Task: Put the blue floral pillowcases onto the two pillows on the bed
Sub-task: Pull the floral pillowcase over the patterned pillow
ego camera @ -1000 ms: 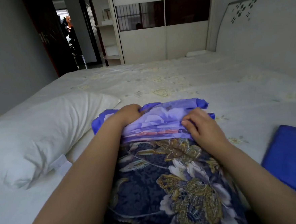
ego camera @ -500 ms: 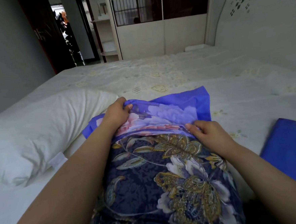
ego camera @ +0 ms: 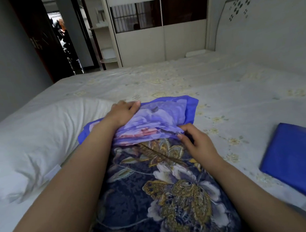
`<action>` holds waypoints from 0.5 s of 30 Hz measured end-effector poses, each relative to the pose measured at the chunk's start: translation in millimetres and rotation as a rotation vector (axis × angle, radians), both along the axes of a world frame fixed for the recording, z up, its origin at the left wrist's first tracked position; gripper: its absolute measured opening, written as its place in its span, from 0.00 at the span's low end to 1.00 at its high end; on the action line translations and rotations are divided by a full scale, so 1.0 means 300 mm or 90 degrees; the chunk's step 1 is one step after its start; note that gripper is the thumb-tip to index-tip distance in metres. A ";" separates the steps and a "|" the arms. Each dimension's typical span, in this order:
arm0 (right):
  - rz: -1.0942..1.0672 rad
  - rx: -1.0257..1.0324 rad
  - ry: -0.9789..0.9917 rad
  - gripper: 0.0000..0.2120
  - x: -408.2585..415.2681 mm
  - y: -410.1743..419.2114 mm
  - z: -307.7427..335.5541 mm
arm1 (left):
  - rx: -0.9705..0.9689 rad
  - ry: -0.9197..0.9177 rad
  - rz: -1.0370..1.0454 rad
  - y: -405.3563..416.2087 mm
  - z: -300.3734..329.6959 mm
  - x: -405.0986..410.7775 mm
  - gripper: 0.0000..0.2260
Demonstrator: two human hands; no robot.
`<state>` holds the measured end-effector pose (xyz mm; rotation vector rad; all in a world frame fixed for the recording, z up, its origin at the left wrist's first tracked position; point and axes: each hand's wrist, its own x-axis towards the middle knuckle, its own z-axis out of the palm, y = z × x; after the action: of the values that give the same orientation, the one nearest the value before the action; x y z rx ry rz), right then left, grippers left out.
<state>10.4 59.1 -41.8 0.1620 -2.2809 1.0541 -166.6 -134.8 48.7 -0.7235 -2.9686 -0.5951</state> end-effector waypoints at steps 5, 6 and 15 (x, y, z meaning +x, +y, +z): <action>0.016 0.035 0.043 0.12 -0.003 -0.043 0.012 | 0.056 -0.065 -0.169 0.187 0.088 0.040 0.23; 0.012 0.042 0.040 0.15 0.000 -0.039 0.009 | 0.006 -0.080 -0.172 0.210 0.089 0.043 0.25; -0.293 0.109 0.202 0.14 -0.030 -0.043 -0.030 | -0.092 -0.071 -0.135 0.227 0.079 0.010 0.17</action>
<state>1.6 46.1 -50.9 -0.1173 -1.9828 0.5526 -163.7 -66.6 72.5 -1.0603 -3.0858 -0.4466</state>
